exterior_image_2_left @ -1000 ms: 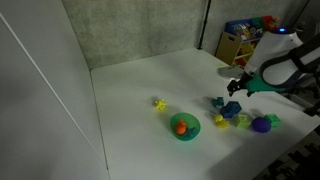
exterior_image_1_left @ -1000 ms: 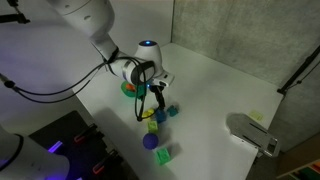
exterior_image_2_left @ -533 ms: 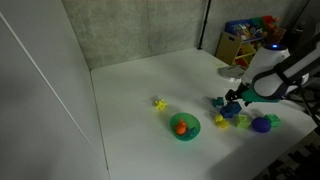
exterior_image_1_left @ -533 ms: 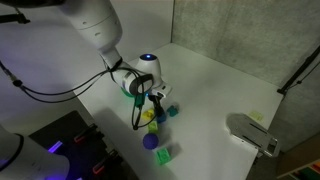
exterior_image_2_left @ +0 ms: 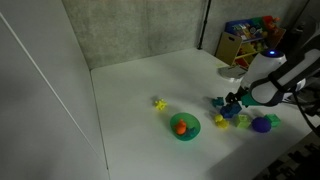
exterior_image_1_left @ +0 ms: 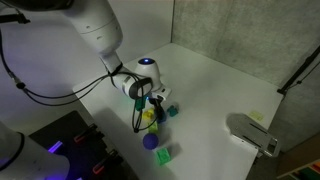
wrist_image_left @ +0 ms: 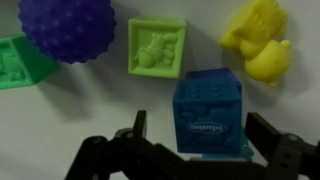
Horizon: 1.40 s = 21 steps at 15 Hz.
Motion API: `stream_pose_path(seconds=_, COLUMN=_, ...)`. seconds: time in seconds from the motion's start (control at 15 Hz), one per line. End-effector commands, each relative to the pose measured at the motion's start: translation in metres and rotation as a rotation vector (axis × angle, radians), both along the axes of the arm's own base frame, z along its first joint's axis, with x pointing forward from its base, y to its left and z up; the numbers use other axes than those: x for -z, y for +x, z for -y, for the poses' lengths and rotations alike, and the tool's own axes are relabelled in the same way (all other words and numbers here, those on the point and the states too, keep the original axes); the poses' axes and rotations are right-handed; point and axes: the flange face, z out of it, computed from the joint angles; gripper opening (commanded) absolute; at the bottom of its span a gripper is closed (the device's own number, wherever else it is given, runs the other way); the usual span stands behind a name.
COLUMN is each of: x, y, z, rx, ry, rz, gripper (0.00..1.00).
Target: Put the blue block in the bowl
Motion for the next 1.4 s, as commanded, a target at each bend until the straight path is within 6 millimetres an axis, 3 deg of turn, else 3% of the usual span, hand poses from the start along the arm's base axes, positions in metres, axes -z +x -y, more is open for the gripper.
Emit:
stream_pose_path(seconds=0.0, x=0.008, y=0.004, z=0.002, rx=-0.034, ry=-0.024, rz=0.034, gripper=1.0)
stream_pose_path(seconds=0.07, x=0.011, y=0.004, z=0.0, rx=-0.039, ry=-0.022, rz=0.04, gripper=1.0)
stream_pose_path(seconds=0.13, x=0.013, y=0.004, z=-0.001, rx=-0.042, ry=-0.022, rz=0.044, gripper=0.81)
stream_pose_path(seconds=0.33, x=0.014, y=0.005, z=-0.001, rx=-0.039, ry=-0.02, rz=0.052, gripper=0.56)
stream_pose_path(seconds=0.53, x=-0.006, y=0.011, z=-0.003, rx=-0.018, ry=-0.022, rz=0.077, gripper=0.34)
stream_pose_path(seconds=0.8, x=-0.039, y=0.027, z=-0.019, rx=-0.037, ry=-0.026, rz=0.093, gripper=0.3)
stream_pose_path(seconds=1.33, x=-0.111, y=0.063, z=-0.094, rx=-0.158, ry=0.044, rz=0.03, gripper=0.3)
